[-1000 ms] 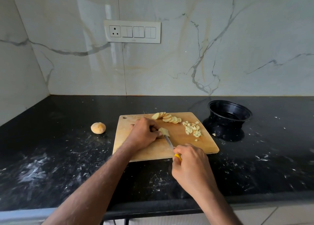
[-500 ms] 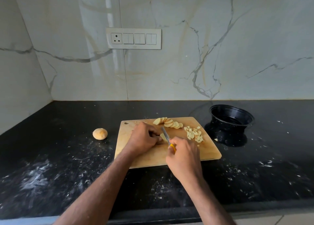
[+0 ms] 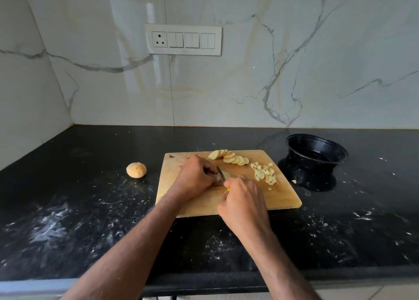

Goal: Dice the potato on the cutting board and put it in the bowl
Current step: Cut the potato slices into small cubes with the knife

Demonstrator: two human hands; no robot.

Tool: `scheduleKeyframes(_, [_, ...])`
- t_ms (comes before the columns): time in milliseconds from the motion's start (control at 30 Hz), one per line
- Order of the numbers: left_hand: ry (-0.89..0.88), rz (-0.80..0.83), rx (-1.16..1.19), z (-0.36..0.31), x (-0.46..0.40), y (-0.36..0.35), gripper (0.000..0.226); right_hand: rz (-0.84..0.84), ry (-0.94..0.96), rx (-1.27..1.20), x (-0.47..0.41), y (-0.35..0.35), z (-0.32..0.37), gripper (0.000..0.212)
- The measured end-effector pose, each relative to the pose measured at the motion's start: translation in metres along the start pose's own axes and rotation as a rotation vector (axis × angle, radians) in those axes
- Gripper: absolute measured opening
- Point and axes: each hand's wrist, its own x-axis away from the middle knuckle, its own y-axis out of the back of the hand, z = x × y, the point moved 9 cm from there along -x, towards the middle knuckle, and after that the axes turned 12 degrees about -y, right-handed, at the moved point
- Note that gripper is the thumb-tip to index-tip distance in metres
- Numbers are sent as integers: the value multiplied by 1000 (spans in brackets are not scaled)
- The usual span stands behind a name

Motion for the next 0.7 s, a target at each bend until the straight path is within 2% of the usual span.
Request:
scheduleKeyframes(200, [-29, 22, 14, -5, 0, 0, 12, 63, -11, 5, -15, -9, 7, 30])
scheduleKeyframes(367, [7, 10, -8, -2, 1, 0, 8, 29, 9, -14, -7, -5, 4, 33])
scheduleKeyframes(500, [21, -6, -15, -1, 2, 0, 8, 49, 31, -59, 8, 0, -12, 28])
scheduleKeyframes(700, [23, -6, -19, 0, 3, -1, 8, 152, -37, -219, 23, 16, -53, 20])
